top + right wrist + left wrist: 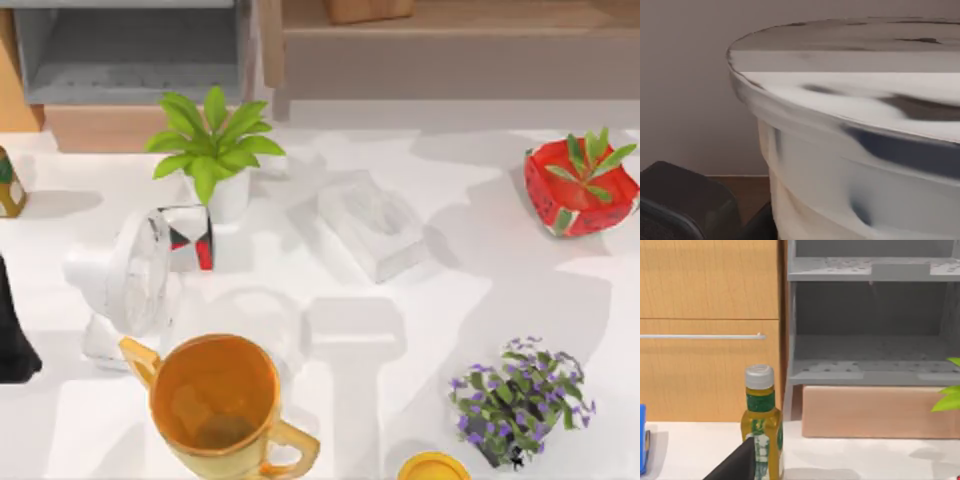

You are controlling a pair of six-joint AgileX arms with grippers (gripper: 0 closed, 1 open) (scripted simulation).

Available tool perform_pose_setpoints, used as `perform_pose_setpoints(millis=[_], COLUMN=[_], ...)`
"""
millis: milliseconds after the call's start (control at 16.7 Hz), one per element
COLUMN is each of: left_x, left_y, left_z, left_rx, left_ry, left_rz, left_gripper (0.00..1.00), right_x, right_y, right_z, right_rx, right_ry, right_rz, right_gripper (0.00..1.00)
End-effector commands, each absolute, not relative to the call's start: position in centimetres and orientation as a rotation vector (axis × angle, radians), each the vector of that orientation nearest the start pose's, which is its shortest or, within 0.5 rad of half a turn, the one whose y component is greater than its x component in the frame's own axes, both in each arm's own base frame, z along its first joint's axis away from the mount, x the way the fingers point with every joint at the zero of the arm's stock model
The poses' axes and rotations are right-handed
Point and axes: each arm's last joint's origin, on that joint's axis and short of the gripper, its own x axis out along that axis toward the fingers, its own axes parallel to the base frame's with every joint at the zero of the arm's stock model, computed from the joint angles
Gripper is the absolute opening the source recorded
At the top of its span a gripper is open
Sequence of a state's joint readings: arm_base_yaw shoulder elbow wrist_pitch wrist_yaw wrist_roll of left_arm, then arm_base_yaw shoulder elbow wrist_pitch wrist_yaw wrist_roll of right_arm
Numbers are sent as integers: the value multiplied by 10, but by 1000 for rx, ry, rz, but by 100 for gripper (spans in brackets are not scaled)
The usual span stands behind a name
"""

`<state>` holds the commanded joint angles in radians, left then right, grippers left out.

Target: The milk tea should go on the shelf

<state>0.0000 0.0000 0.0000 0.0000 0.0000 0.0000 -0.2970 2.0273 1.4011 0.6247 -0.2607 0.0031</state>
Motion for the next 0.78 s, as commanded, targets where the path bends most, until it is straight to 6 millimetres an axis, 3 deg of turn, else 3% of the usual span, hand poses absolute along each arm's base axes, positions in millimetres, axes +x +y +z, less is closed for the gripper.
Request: perform_pose_setpoints(millis=[180,780], left_x=[106,106], left_y=[-1,-1], left_z=[160,160], left_rx=[0,0], left_ry=[0,0], left_rz=[0,0], left_gripper=[100,100], right_x=[457,457], right_y=[-126,-126], right_z=[241,241], right_rx=[-10,-10], right_ry=[6,6], right_rz=[-13,-13], right_gripper=[0,75])
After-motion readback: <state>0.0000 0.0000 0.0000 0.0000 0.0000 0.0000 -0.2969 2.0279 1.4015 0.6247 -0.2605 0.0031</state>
